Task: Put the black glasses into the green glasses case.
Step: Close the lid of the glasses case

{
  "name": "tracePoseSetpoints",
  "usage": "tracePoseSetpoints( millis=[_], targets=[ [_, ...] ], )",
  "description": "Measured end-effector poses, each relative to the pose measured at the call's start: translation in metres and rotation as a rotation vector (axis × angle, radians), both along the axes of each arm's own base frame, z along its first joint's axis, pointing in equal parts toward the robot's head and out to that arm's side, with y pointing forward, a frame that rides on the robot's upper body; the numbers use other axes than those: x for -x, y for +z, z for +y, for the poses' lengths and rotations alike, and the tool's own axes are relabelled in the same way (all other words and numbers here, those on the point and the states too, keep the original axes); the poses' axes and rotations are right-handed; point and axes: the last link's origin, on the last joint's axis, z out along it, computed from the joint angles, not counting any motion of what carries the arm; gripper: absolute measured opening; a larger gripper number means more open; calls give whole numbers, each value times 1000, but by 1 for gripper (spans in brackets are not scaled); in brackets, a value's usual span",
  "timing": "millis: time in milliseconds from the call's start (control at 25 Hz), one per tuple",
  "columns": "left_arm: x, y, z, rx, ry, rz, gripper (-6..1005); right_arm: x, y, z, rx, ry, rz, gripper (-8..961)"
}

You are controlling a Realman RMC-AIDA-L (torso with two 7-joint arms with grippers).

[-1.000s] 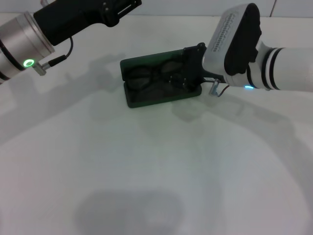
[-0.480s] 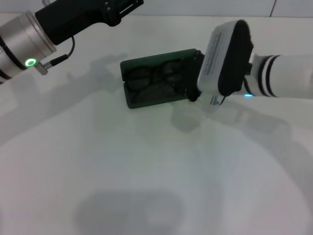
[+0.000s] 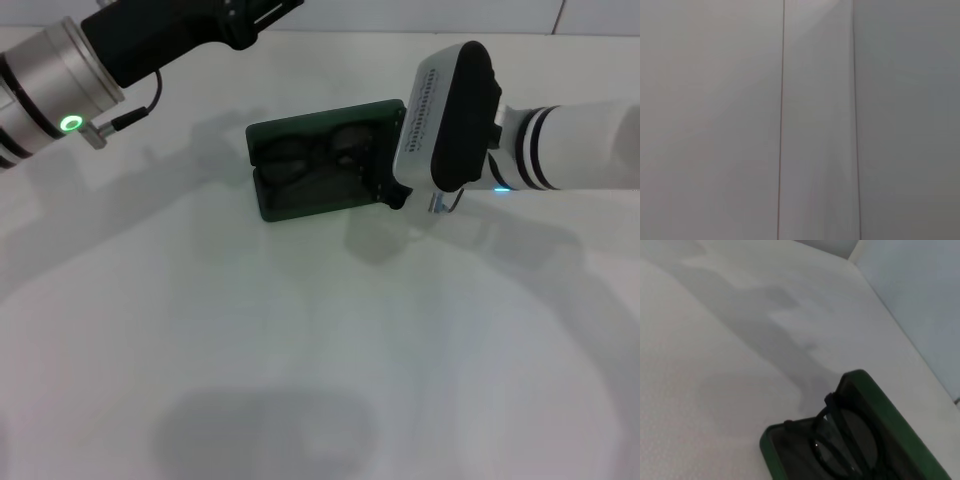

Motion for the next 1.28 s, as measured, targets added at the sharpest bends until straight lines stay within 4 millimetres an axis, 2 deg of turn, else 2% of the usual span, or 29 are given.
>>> tracePoseSetpoints(
  millis=[40,320,560,800,1000,1240,1280],
  targets=[
    [0,0,0,0,-1,0,542,0,0,0,-1,-1,0,58],
    [-2,-1,1,2,-2,-5,542,-2,3,4,-39,-9,8,63],
    [3,1,0,-8,14,-7,542,7,7,-9,26,-11,75,65],
    [4,3,0,-17,22,-10,542,-2,20,-12,10,-13,92,143],
    [6,5,1,-31,38,-32,542,-2,19,-13,0,8,70,235],
    [16,7,-1,-111,69,-41,542,-3,13,-14,-23,36,40,224],
    [18,7,-1,-127,73,-46,542,-5,11,-15,-43,46,28,248]
  ],
)
